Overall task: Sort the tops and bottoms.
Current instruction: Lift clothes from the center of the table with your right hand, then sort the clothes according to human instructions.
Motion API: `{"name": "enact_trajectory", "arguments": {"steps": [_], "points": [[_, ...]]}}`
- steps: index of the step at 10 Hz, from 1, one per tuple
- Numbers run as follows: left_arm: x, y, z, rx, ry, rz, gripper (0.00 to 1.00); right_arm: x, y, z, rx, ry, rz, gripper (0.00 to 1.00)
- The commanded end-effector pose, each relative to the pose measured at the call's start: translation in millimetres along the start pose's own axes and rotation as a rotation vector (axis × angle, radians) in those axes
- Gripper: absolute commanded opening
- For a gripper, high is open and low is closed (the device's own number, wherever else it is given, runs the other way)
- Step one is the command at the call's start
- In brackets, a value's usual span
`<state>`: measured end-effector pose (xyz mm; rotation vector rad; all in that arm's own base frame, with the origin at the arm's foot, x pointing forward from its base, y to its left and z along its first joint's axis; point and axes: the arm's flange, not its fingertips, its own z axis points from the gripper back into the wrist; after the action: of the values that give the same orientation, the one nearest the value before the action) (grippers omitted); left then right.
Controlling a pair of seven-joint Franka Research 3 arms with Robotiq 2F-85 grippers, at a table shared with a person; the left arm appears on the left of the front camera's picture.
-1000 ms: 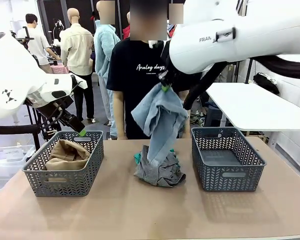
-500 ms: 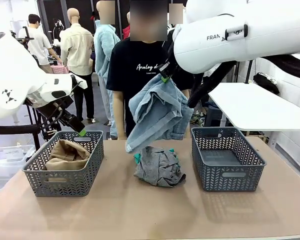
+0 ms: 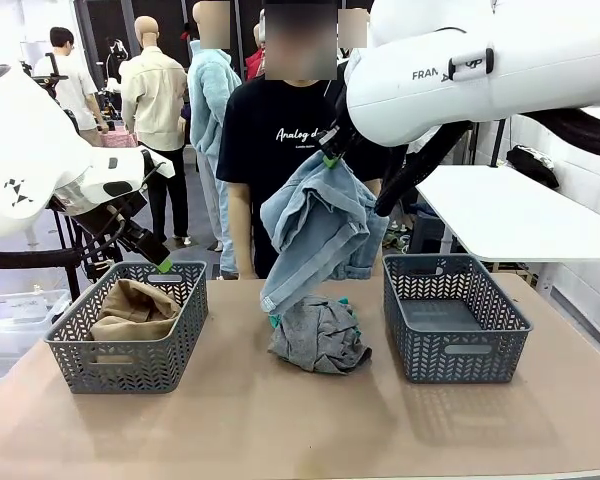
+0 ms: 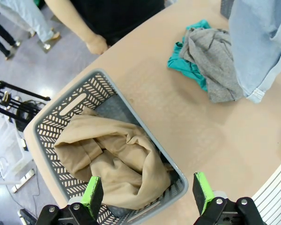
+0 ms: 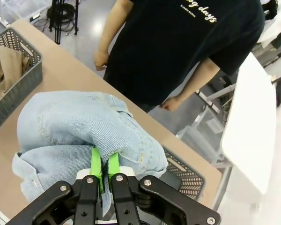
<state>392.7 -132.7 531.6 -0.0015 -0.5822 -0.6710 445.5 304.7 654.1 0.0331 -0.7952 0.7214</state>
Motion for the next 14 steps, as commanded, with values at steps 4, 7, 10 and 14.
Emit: {"name": "enact_trajectory", "arguments": {"steps": [4,7,10,14], "points": [[-2.4,0.8,-0.8,-0.001,0.003,-0.018,1.0,3.2,-1.5,2.5,-0.001,-0.007,-0.003,0.0],[-2.4,0.8,-0.8,-0.001,0.003,-0.018,1.0,3.2,-1.5,2.5,-0.001,-0.007,-0.003,0.0],[-2.4,0.8,-0.8,-0.001,0.003,-0.018,1.0,3.2,-1.5,2.5,-0.001,-0.007,-0.003,0.0],[-2.4,0.8,-0.8,-0.001,0.003,-0.018,1.0,3.2,-1.5,2.5,-0.001,-0.007,-0.003,0.0]]}}
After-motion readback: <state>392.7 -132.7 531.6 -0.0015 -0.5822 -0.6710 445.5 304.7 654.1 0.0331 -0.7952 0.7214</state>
